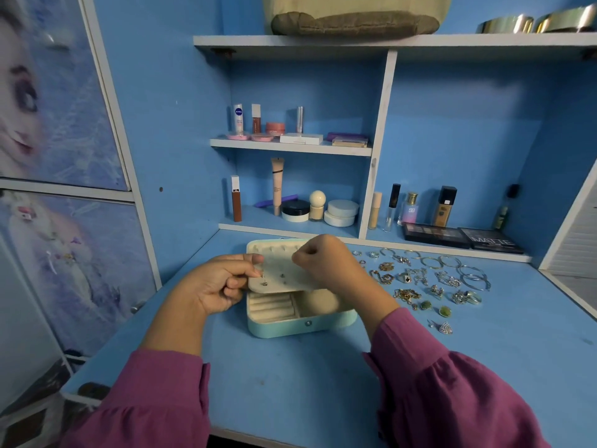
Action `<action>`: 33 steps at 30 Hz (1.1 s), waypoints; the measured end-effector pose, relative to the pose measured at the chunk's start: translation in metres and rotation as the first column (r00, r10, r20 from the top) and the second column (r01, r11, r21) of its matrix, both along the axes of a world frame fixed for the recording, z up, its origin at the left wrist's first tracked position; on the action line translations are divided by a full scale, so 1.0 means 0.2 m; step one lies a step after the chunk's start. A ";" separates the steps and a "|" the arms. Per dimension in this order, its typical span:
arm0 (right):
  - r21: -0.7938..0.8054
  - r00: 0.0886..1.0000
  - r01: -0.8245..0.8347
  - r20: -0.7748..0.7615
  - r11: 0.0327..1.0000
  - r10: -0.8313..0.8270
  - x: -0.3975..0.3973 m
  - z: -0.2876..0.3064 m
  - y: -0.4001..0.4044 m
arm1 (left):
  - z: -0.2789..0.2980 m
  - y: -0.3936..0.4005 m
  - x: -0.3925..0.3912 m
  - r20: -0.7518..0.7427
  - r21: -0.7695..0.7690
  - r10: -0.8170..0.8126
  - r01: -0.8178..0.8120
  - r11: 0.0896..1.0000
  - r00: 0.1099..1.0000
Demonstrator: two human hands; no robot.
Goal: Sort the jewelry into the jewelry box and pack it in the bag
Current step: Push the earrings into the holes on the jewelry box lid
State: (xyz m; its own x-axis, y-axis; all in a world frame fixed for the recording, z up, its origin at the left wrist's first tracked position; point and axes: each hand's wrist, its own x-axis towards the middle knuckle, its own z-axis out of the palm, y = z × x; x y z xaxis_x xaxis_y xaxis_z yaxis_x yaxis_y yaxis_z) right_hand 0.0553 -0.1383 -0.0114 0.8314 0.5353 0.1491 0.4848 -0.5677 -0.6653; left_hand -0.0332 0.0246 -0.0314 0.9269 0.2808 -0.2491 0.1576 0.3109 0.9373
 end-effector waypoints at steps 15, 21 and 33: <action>0.016 0.995 0.051 -0.084 0.999 -0.049 -0.02 -0.04 0.08 | 0.00 0.00 0.00 -0.003 -0.022 0.005 -0.005 1.000 1.000; 0.003 0.995 0.034 -0.098 0.999 -0.034 -0.02 -0.04 0.08 | -0.01 0.01 0.01 -0.006 -0.025 0.004 -0.005 1.000 1.000; 0.004 0.996 0.034 -0.077 0.999 -0.034 -0.03 -0.04 0.07 | -0.02 0.02 0.02 -0.012 -0.021 0.012 -0.012 1.000 1.000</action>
